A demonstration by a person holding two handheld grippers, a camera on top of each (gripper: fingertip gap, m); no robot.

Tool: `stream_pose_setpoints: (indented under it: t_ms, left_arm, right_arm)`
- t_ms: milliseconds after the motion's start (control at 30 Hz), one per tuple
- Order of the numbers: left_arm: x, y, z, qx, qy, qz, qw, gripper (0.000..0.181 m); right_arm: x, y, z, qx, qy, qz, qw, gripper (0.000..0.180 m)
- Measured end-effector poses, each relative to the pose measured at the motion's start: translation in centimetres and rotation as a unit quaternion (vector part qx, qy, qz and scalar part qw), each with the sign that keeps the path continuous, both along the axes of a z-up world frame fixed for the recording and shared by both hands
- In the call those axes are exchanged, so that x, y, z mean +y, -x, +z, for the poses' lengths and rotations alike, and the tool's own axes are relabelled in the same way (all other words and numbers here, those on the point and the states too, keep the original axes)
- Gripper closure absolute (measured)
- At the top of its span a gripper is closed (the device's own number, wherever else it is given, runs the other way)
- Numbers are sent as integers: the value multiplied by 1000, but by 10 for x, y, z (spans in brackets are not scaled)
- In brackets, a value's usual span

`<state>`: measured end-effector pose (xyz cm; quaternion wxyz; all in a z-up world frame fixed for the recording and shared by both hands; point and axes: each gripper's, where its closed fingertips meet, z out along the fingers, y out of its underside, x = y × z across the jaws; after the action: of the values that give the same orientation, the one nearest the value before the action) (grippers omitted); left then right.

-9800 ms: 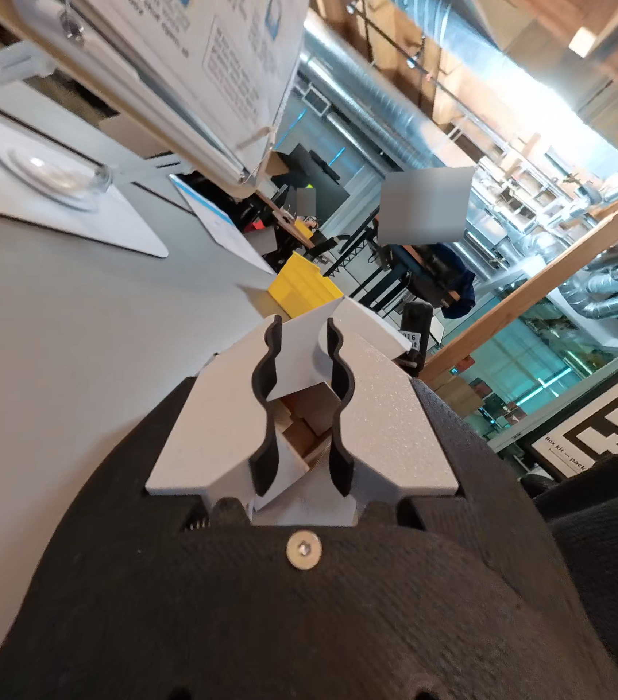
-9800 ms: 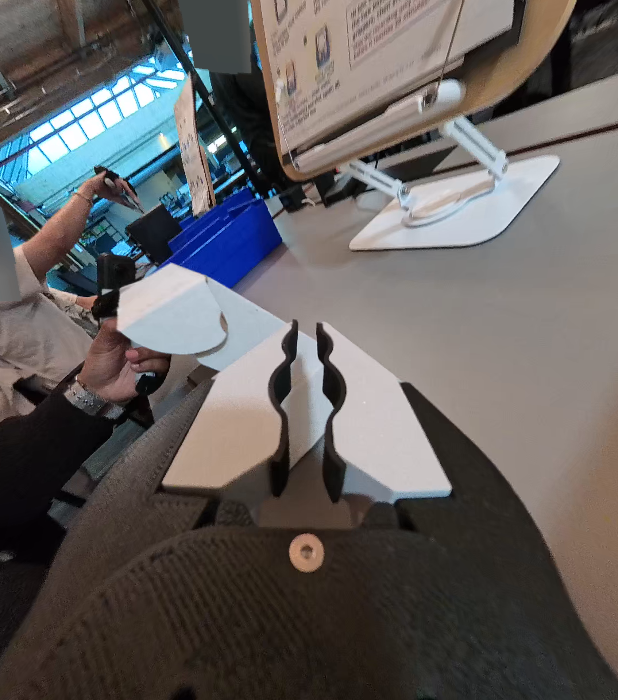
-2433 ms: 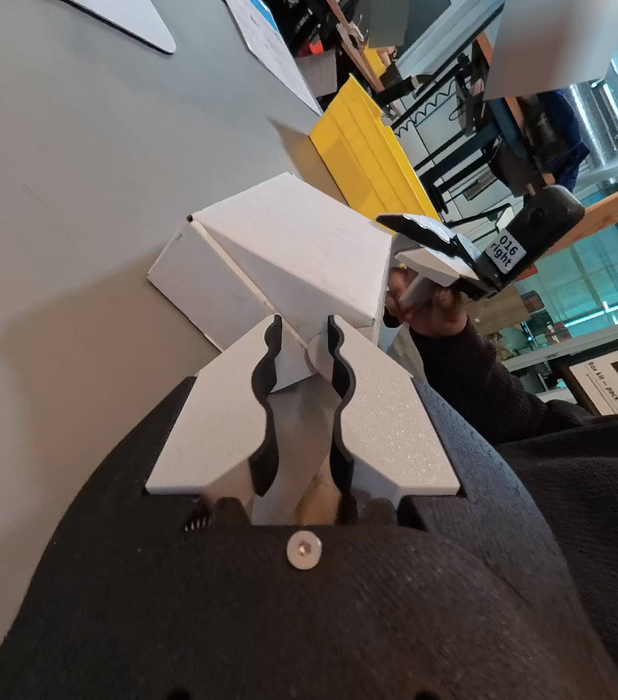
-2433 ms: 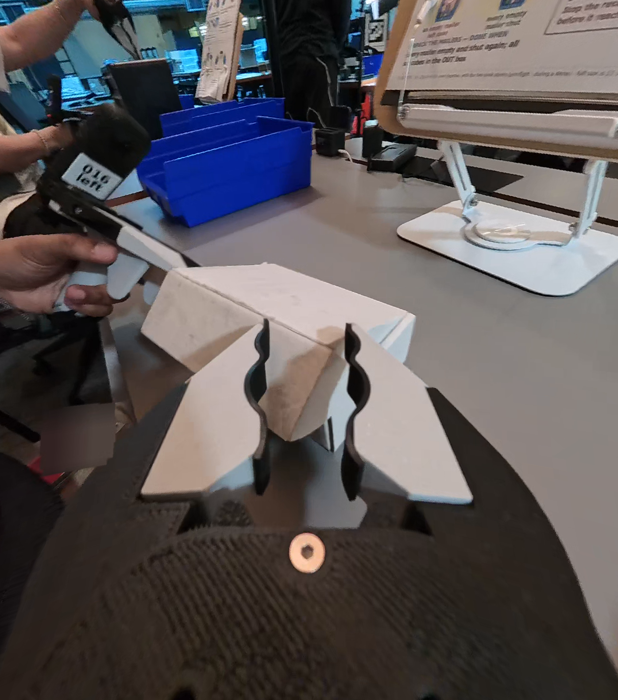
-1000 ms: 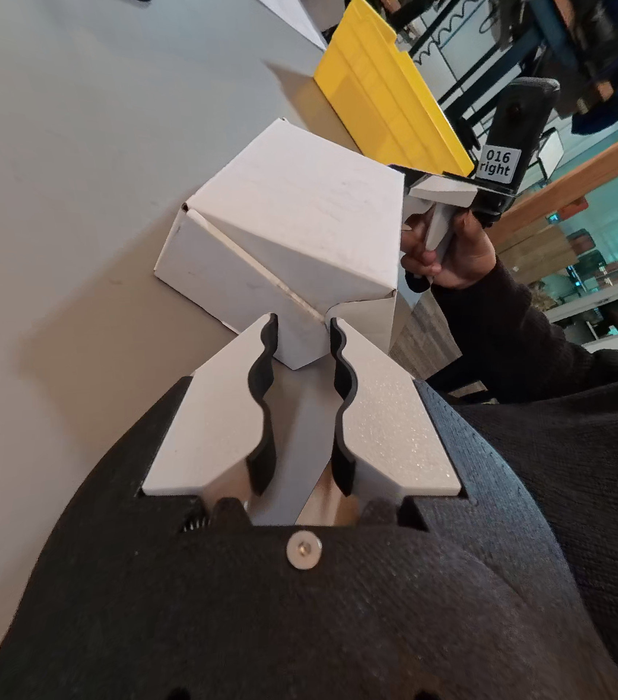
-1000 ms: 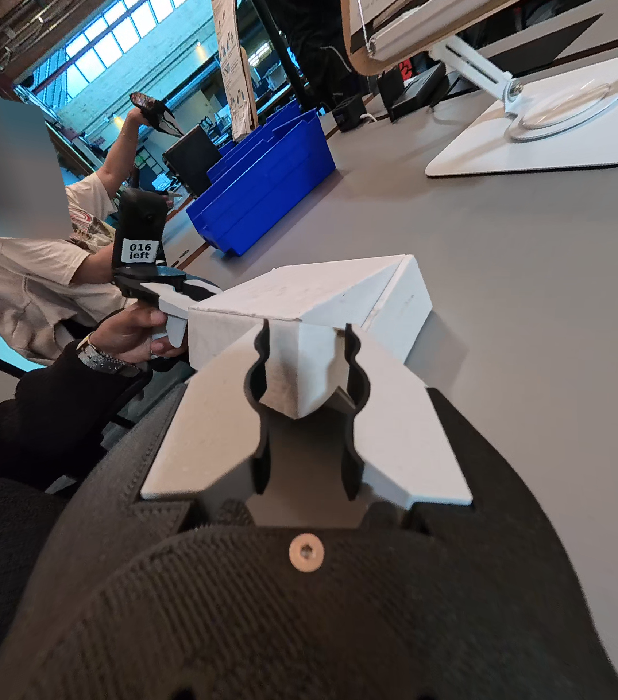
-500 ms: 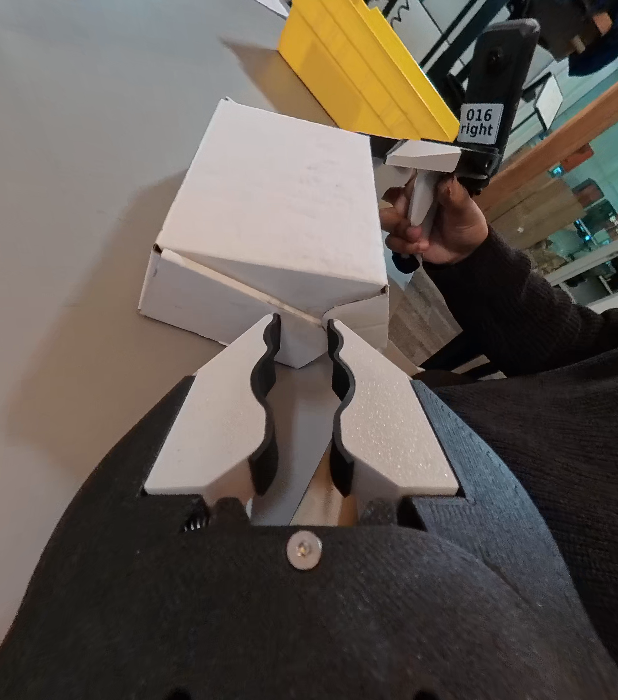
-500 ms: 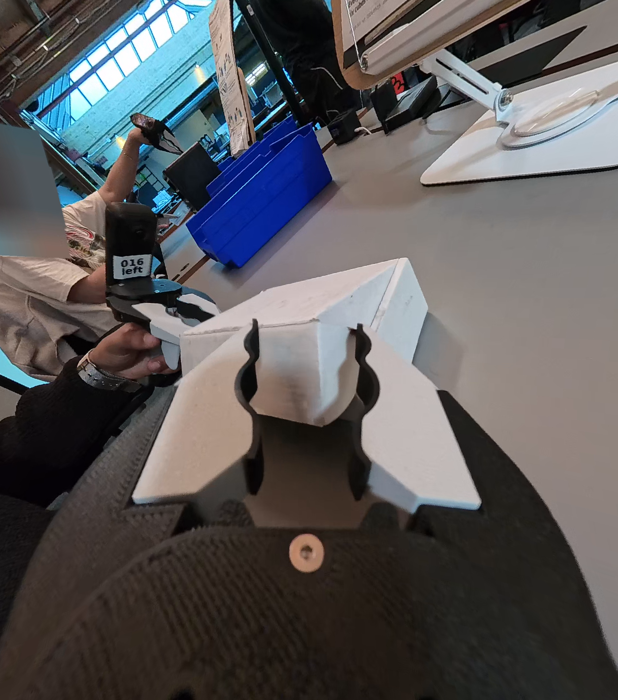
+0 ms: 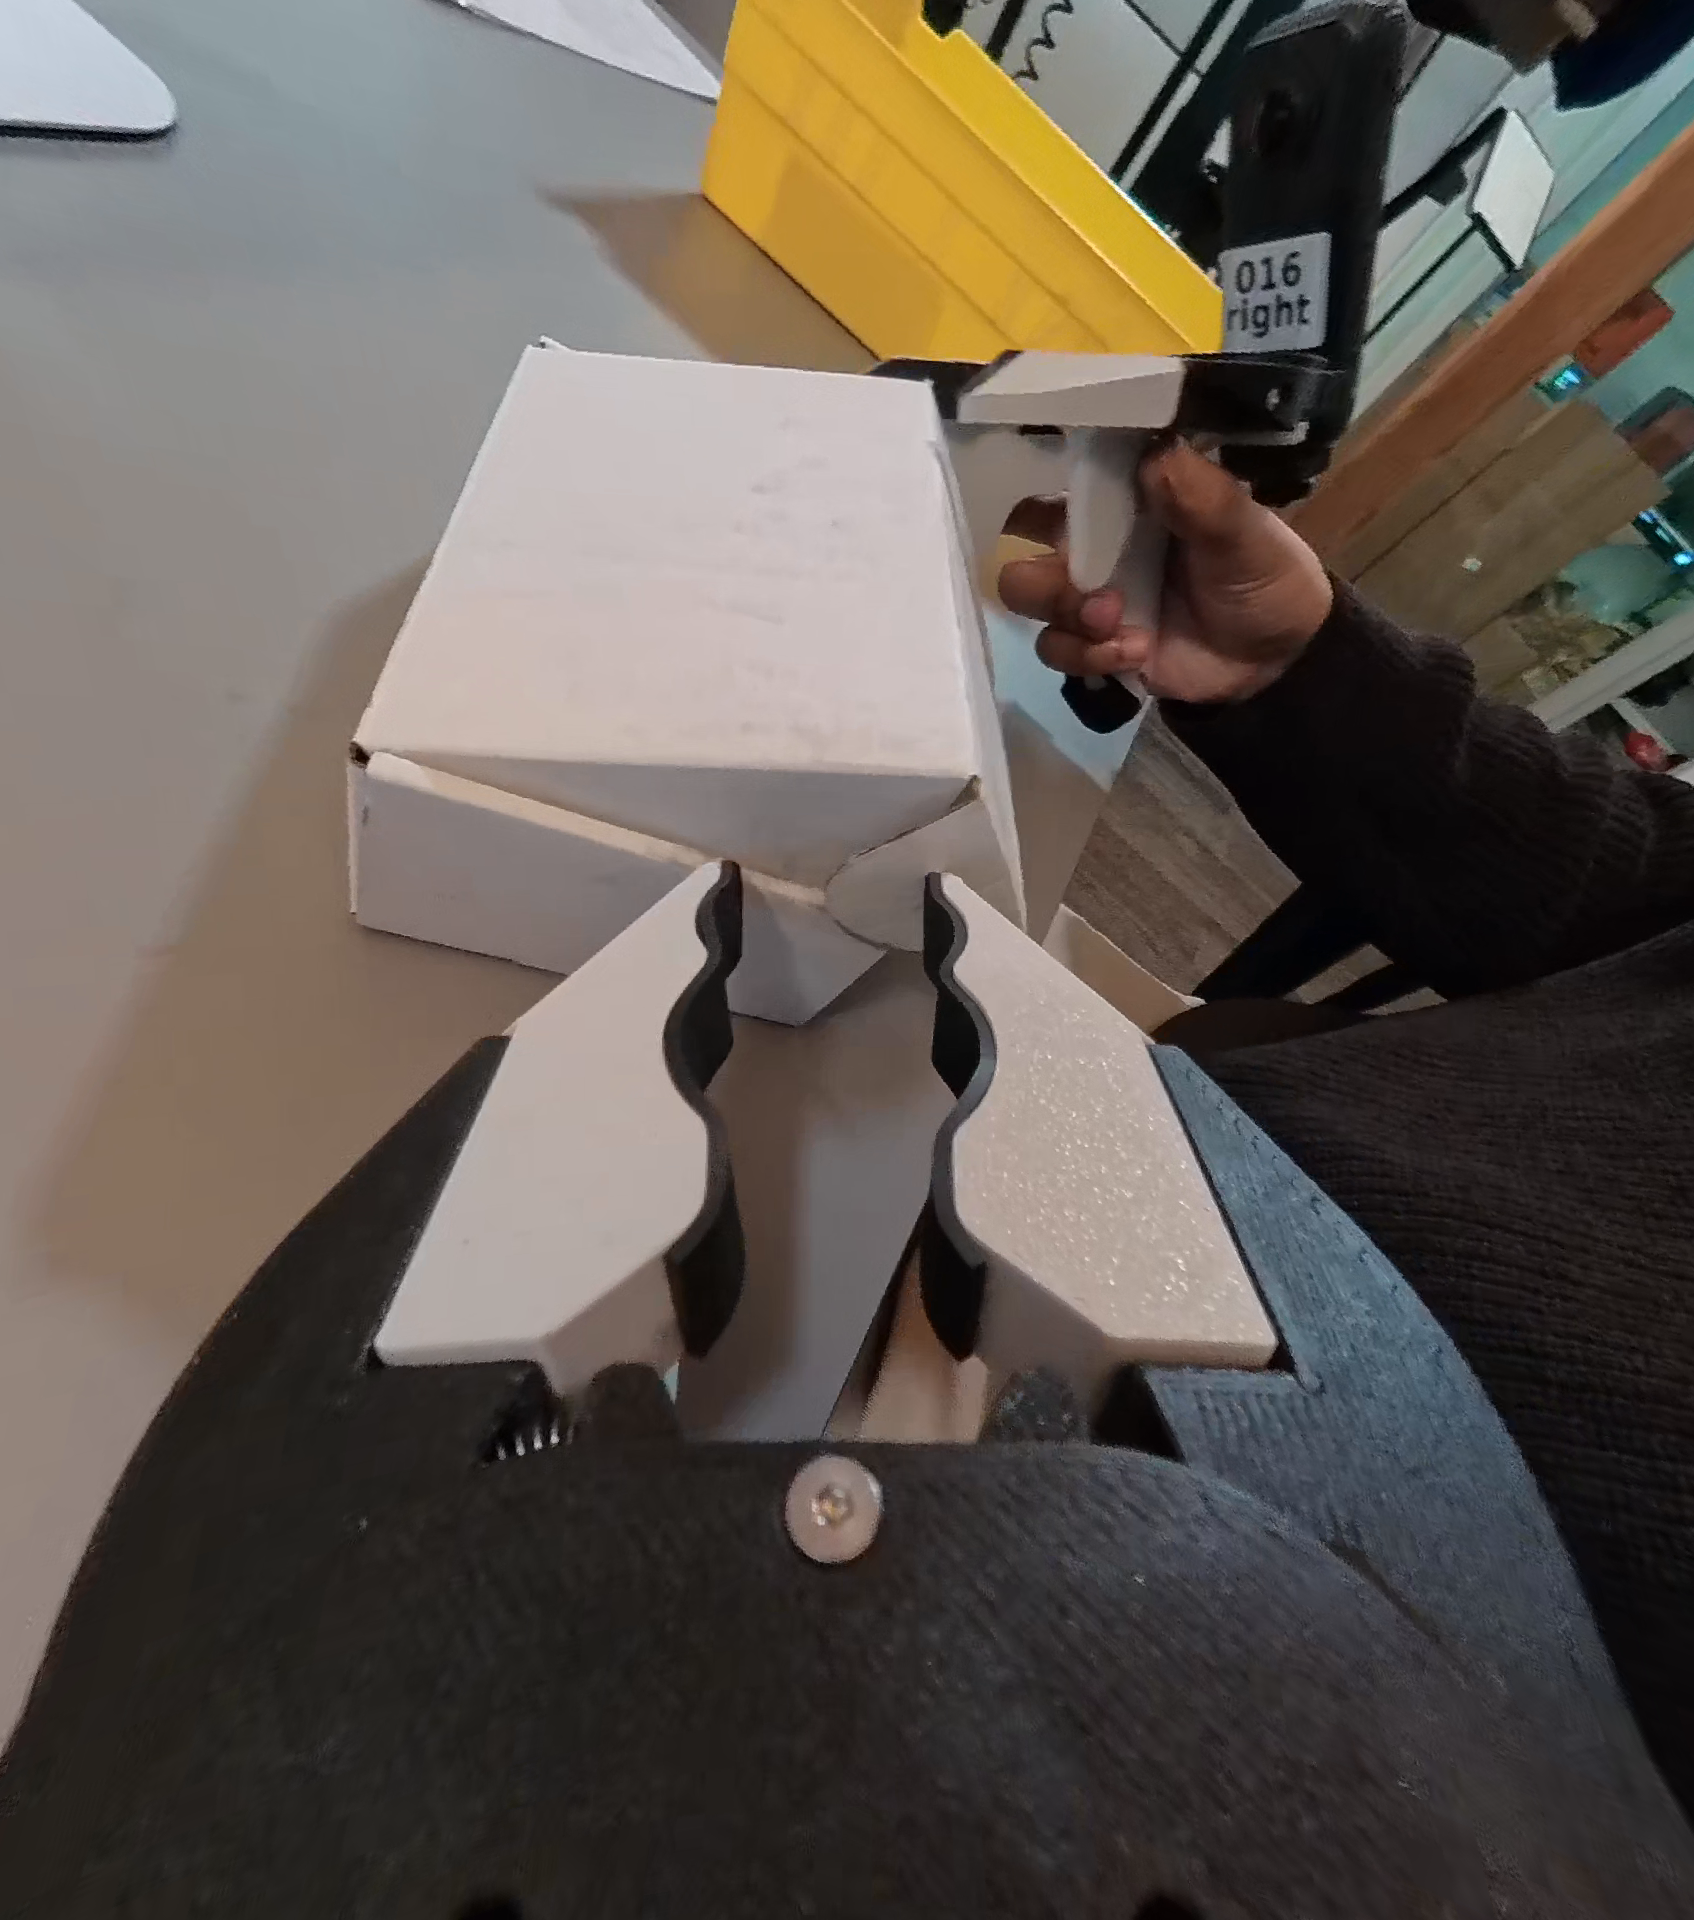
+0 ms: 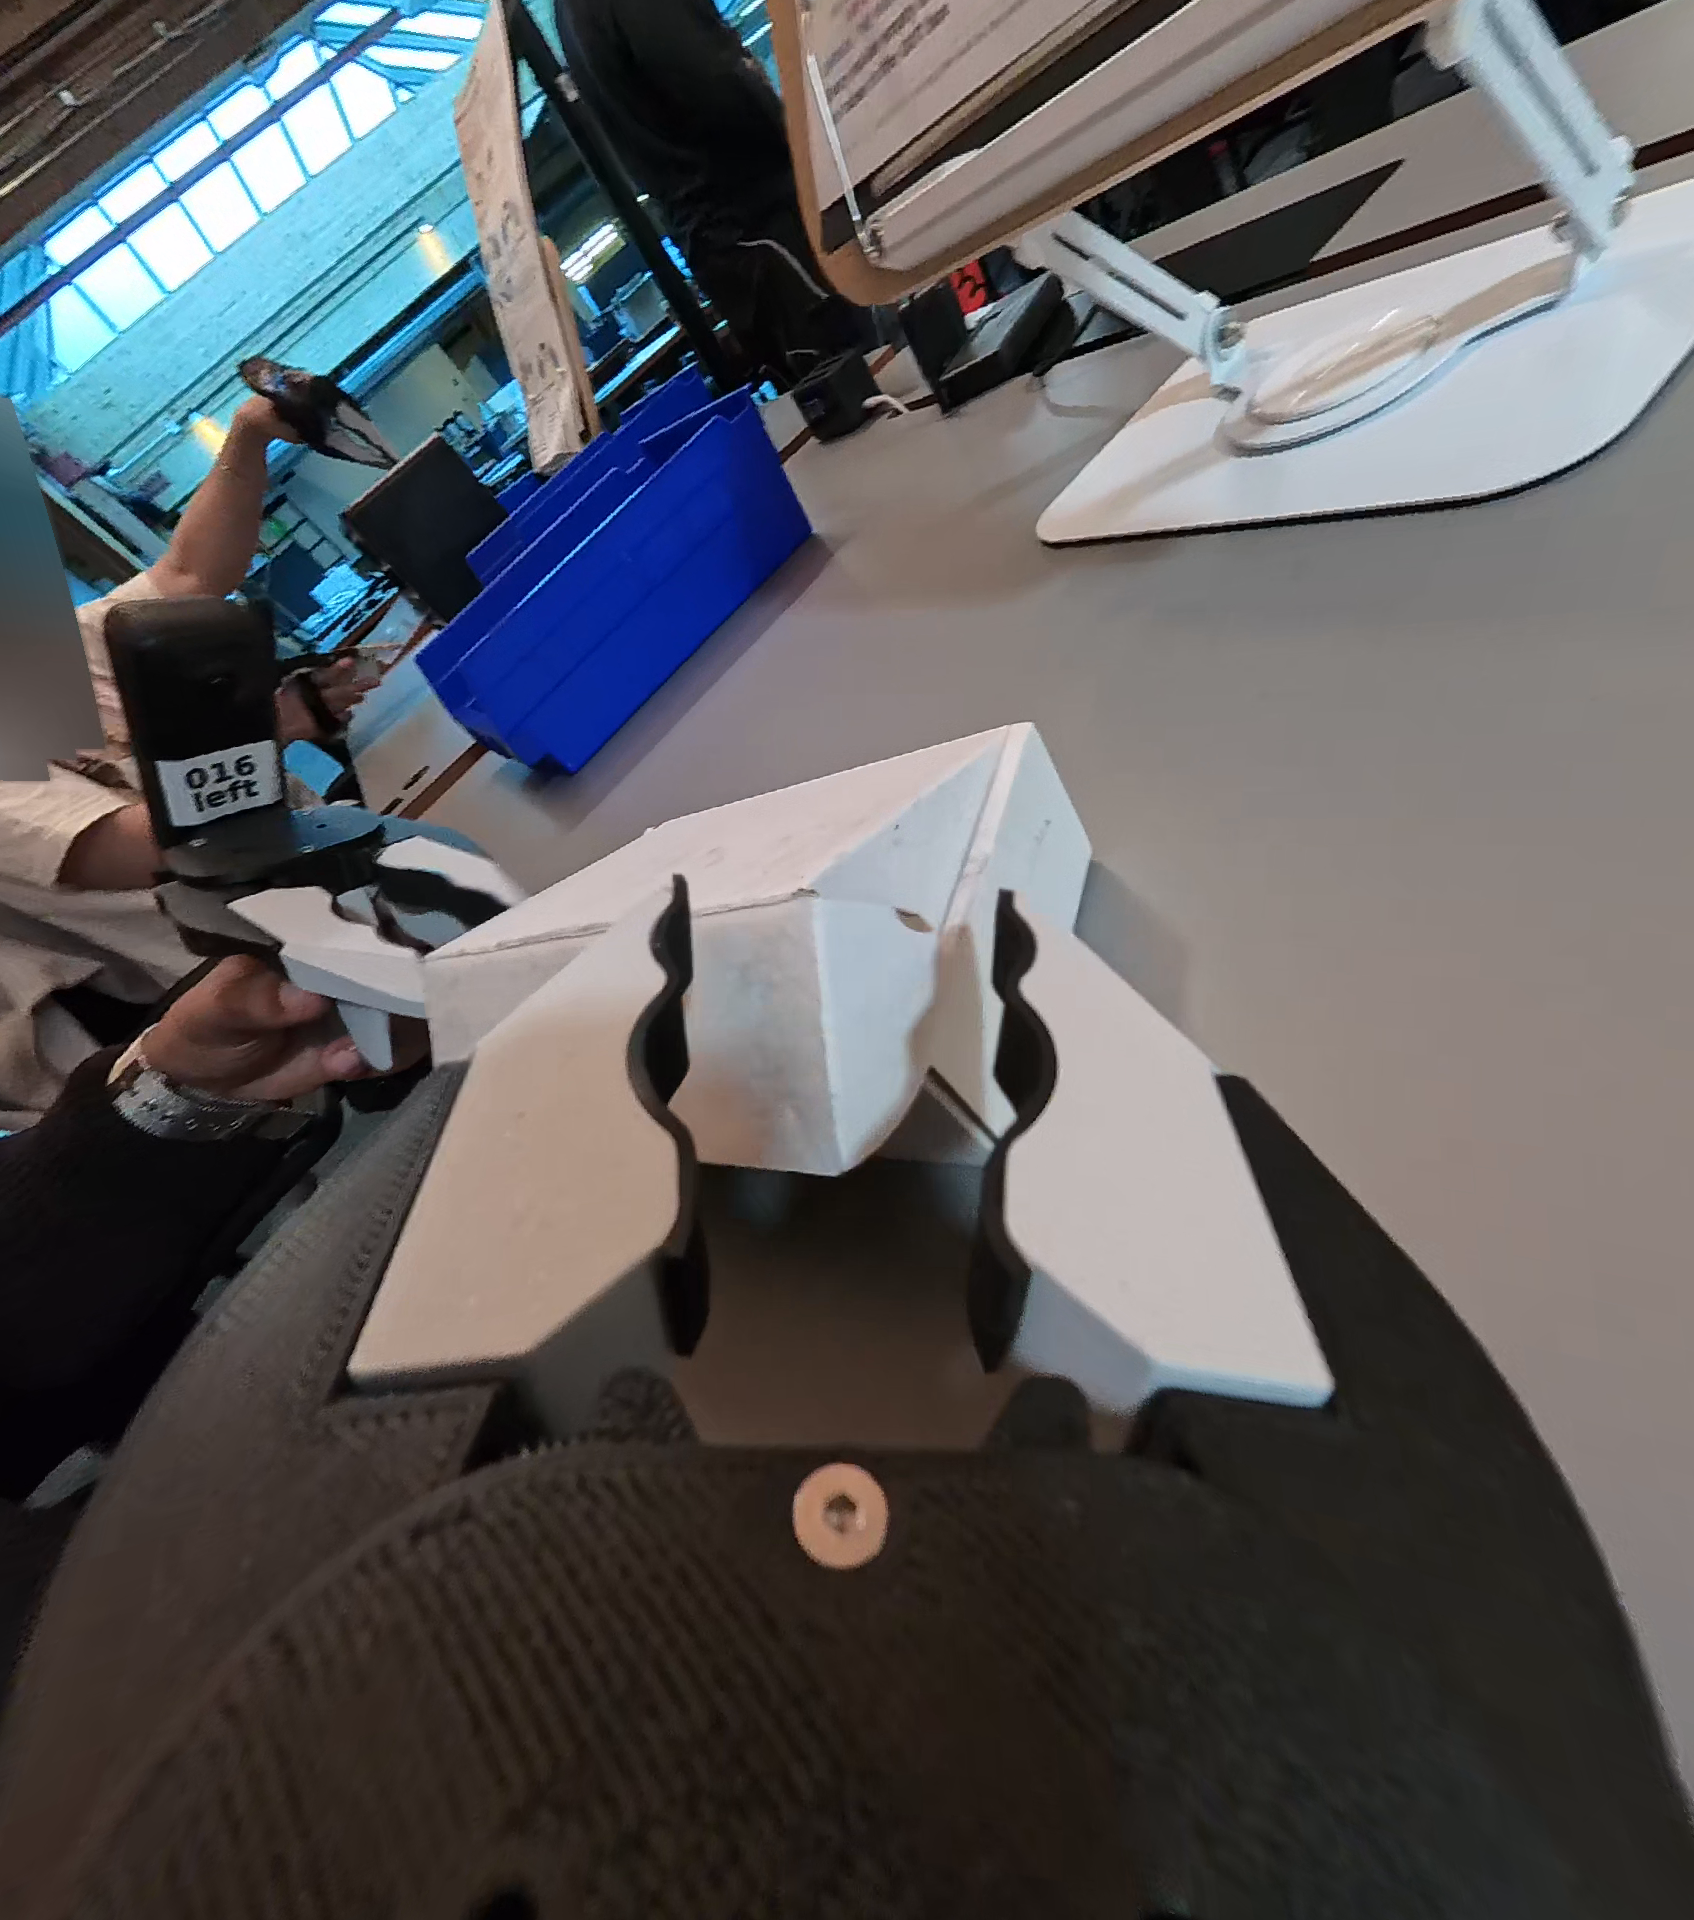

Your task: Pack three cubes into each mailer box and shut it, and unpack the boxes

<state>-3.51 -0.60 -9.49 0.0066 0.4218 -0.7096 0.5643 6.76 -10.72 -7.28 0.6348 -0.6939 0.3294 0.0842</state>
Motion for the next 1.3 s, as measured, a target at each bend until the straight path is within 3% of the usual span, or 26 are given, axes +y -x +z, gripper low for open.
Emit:
stream_pose_setpoints:
  t_ms: [33,400,833,1000,1167,1300]
  left_arm:
    - [-1,1,1,-1,3,-4,1000,150]
    - [-9,4,5,-21,6,-22,1000,152]
    - [-64,16,5,-65,-25,-77,995,141]
    - [-70,15,3,-90,-50,-73,992,140]
    - [-73,14,3,-97,-54,-70,991,140]
    - [-73,14,2,-100,-59,-68,991,140]
  right_arm:
    - [-2,-3,-2,1,5,-10,1000,120]
    - [-9,-11,1,23,-16,-21,999,117]
    - [-32,-22,18,23,-49,-72,996,118]
    - [-38,-5,2,40,-8,-98,994,117]
    - [-23,49,-29,107,41,-35,993,105]
    - [-1,81,-24,157,-6,47,986,122]
